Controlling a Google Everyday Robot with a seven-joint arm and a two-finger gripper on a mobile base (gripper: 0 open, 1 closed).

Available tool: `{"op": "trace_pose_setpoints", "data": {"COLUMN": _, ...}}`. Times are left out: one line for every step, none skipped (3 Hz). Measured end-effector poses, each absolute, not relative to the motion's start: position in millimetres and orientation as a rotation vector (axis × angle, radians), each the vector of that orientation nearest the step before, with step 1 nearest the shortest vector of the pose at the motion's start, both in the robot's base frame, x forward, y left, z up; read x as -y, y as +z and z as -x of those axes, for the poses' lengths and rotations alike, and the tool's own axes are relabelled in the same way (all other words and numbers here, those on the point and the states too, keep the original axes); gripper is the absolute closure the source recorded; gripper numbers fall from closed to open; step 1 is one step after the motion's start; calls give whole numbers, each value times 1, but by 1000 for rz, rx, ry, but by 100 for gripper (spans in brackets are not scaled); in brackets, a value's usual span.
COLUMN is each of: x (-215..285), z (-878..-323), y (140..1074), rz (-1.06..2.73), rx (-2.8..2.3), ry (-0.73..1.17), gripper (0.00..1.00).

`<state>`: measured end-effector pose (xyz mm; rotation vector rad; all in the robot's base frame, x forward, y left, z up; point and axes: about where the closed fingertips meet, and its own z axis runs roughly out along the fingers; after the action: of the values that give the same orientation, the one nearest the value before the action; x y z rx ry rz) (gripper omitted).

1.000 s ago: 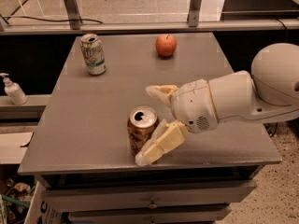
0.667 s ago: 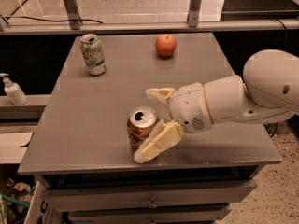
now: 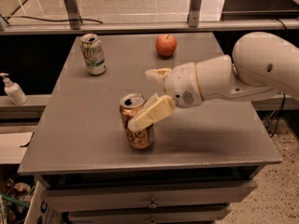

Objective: Knock orange can over

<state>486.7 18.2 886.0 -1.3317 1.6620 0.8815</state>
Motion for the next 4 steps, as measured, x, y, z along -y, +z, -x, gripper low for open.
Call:
{"op": "trace_pose_setpoints", "data": {"x": -15, "z": -531, "y": 905, "rz": 1259, "rx": -1685, "ry": 858, "gripper": 0}}
{"op": "trace_pose_setpoints", "data": {"x": -7, "z": -569, "y": 921, "rz": 1177, "rx": -1709, "ry": 844, "gripper": 0}}
{"op": "trace_pose_setpoints", "data": {"x": 0, "z": -585, "y": 928, "rz": 1133, "rx": -1711, "ry": 840, "gripper": 0}}
{"op": "trace_pose_setpoints", "data": {"x": 15, "z": -584, "y": 918, "rz": 1112, "rx": -1730, "ry": 839, "gripper": 0}}
